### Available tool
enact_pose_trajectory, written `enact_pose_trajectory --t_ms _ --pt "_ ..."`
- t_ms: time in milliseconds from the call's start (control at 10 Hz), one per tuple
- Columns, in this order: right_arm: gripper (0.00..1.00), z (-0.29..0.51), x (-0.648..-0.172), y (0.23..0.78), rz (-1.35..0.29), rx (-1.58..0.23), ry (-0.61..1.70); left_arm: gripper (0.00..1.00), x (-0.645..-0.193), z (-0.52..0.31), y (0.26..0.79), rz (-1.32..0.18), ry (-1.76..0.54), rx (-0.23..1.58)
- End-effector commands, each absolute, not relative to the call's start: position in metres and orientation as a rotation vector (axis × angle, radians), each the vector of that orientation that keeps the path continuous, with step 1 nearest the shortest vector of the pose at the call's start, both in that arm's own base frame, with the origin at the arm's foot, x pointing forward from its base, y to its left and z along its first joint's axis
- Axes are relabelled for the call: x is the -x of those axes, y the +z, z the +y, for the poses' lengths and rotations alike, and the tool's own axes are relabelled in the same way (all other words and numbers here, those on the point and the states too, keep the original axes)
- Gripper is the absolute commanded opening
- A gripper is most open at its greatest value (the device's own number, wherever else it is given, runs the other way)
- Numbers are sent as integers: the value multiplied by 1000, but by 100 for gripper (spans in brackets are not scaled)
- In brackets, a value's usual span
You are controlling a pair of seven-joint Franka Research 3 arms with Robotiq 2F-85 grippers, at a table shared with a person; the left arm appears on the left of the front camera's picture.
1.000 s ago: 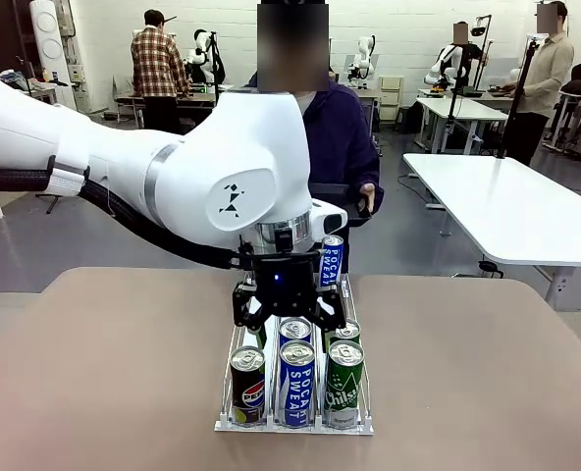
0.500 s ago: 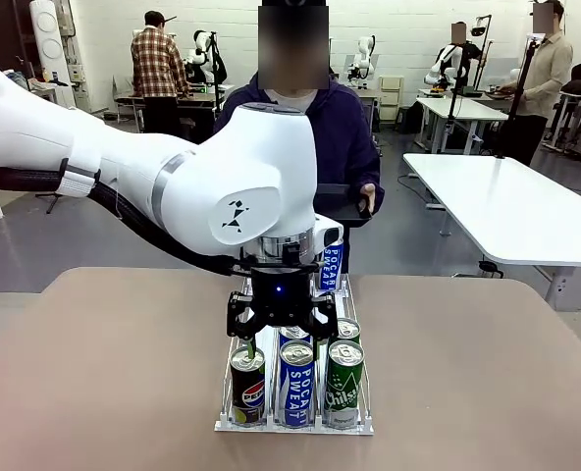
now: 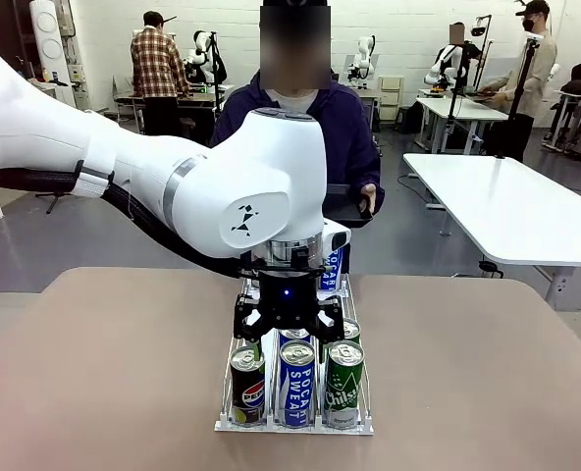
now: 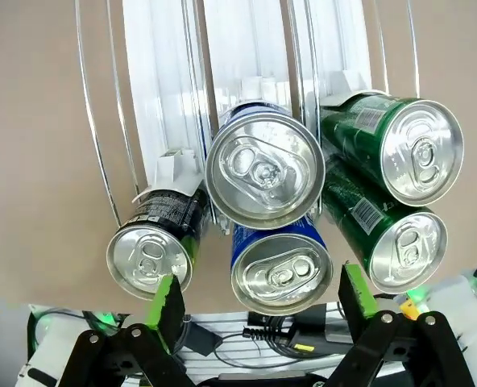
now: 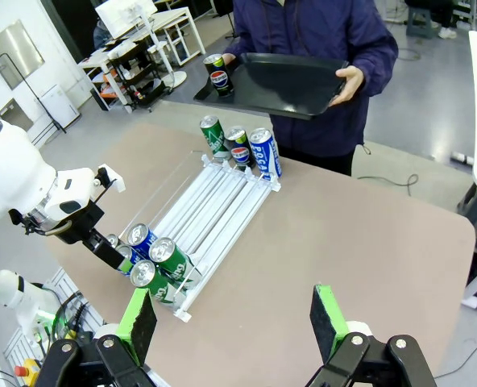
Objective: Retrieve and hand over the desired beverage to the person.
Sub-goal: Pick up another can of the same type that the person held from the Automatic Can Dispenser.
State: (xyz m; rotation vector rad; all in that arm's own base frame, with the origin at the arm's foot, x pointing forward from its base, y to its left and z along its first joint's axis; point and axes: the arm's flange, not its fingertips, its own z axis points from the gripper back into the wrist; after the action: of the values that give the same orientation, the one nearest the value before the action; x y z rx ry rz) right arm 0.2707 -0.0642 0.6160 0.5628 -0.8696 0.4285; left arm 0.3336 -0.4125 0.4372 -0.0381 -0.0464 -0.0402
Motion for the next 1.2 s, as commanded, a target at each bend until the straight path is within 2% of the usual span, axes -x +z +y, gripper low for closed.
enact_pose_trajectory --t_ms 0,1100 --pt "100 -64 -274 615 -873 -592 445 100 -337 -419 438 -69 -34 26" --pt "100 -64 -274 615 -873 -592 445 100 -345 -425 430 -99 -40 18"
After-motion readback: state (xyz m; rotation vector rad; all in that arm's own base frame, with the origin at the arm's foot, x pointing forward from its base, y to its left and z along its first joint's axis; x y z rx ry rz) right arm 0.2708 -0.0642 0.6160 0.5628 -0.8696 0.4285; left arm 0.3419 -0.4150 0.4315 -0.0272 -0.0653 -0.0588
